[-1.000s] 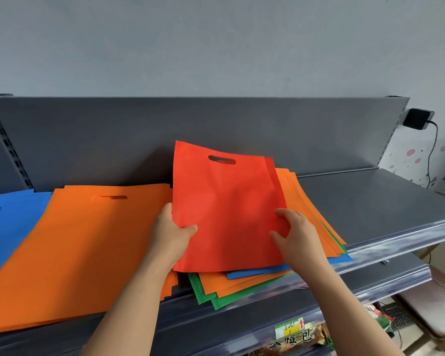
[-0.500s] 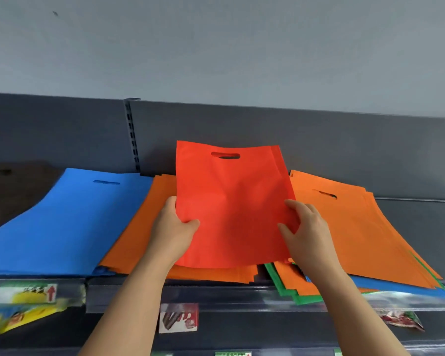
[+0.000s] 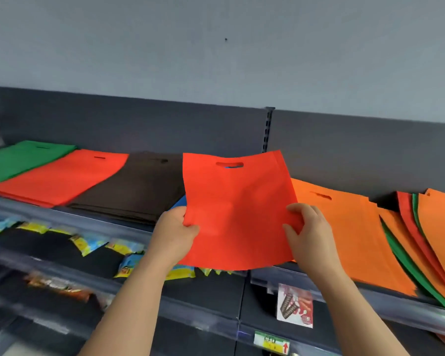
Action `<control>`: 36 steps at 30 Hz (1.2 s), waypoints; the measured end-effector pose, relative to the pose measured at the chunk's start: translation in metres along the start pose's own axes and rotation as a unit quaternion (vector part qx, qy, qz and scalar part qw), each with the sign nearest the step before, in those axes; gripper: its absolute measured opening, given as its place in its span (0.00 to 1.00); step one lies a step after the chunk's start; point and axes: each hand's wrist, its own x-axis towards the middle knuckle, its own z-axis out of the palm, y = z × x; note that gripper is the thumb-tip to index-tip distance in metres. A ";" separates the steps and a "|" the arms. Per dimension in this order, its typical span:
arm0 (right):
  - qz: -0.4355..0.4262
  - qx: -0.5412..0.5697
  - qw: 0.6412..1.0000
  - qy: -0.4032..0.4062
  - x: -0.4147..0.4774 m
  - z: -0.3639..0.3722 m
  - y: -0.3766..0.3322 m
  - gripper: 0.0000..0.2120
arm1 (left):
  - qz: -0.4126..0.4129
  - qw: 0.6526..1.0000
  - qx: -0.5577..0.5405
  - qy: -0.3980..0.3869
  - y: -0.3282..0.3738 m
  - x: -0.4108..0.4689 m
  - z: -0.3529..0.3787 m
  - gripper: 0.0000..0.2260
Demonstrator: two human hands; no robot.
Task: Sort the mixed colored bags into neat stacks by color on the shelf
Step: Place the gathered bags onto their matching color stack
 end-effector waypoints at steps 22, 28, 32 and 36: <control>-0.057 0.093 0.990 -0.094 0.033 0.223 -0.184 0.16 | -0.078 0.987 -0.029 0.137 -0.129 0.061 -0.230 0.17; -0.068 0.088 0.988 -0.109 0.071 0.279 -0.213 0.16 | -0.058 0.984 -0.022 0.170 -0.154 0.118 -0.265 0.18; -0.072 0.073 0.988 -0.118 0.089 0.312 -0.234 0.17 | -0.051 0.982 0.009 0.181 -0.171 0.152 -0.290 0.19; -0.070 0.063 0.988 -0.126 0.095 0.341 -0.256 0.18 | -0.039 0.981 0.047 0.186 -0.193 0.180 -0.316 0.19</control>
